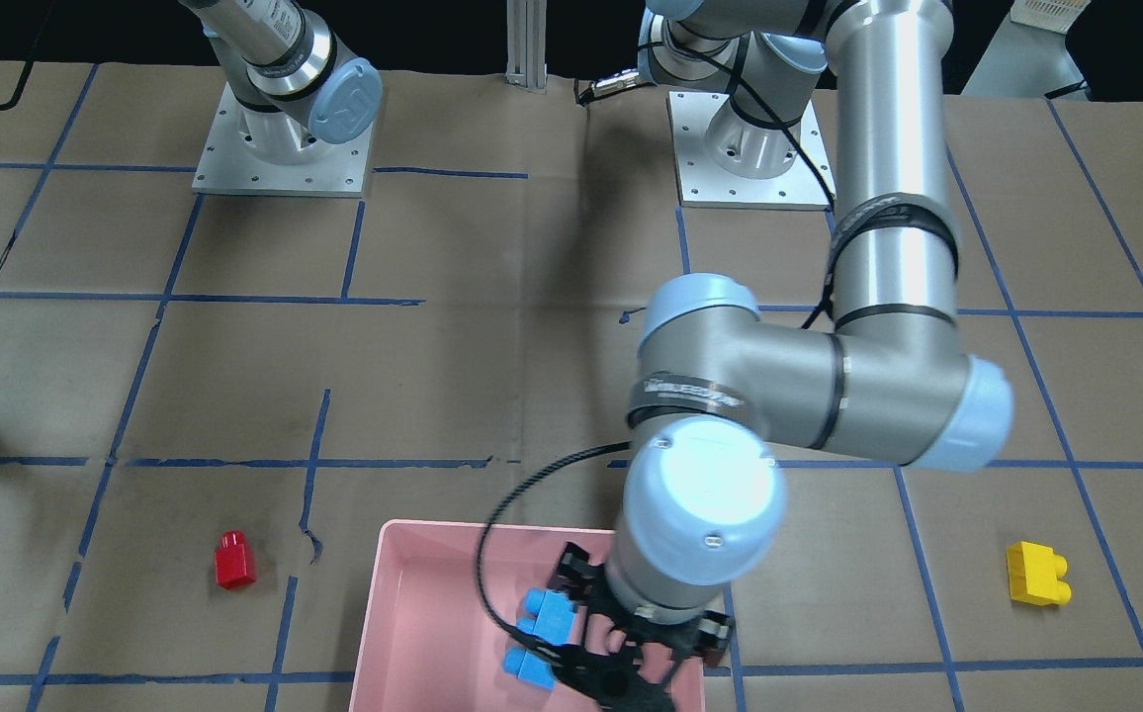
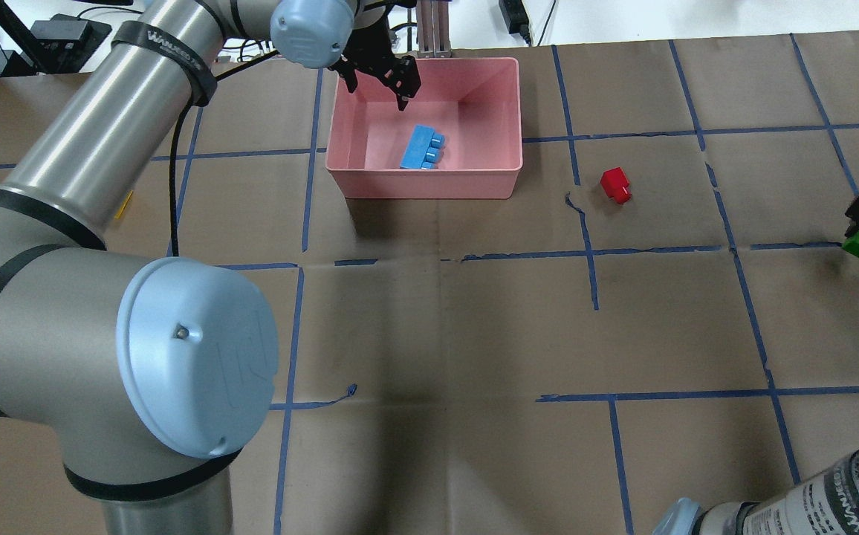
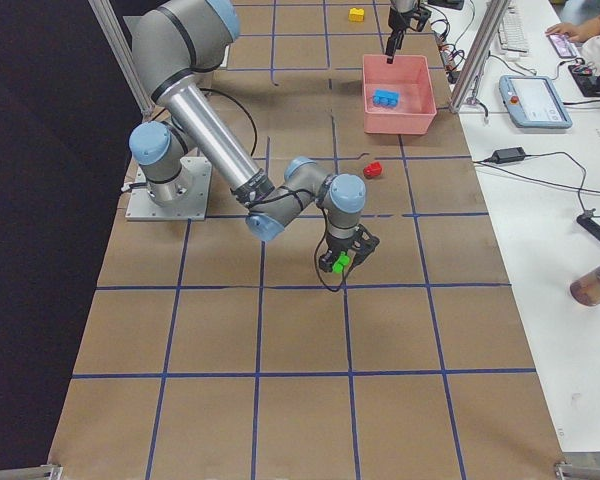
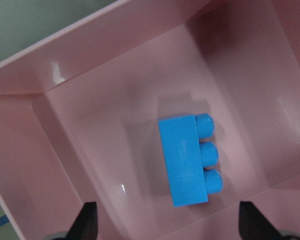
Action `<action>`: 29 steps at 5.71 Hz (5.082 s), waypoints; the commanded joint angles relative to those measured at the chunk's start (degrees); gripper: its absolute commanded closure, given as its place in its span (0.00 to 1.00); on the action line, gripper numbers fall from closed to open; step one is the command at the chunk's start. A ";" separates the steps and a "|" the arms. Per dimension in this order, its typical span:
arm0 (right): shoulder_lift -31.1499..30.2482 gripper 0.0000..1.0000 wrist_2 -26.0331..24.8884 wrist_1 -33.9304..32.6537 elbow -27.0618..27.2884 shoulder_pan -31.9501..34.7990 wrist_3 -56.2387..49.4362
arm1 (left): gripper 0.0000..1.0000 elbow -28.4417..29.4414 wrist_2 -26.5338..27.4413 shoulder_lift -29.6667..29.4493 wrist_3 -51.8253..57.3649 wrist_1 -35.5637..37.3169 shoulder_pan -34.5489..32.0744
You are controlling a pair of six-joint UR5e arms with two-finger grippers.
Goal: Put all blocks into box
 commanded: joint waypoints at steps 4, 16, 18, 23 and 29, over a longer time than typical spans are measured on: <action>-5.90 0.61 5.00 19.02 -16.77 24.87 -0.41 | 0.00 -11.10 2.41 6.62 16.92 -0.61 22.47; 19.41 0.00 13.01 4.54 -34.47 49.28 8.30 | 1.00 -10.58 4.97 3.50 22.69 -0.93 26.01; 12.87 0.00 11.88 15.34 -34.55 48.15 8.38 | 1.00 -9.18 4.97 7.05 11.82 -3.15 13.17; 5.69 0.00 6.95 33.95 -33.15 30.39 -5.41 | 0.89 -3.20 4.35 -3.73 -9.15 4.57 -4.98; 12.10 0.00 0.02 16.23 -16.37 32.58 -20.85 | 0.01 -16.50 4.44 15.95 -9.06 -5.86 -0.17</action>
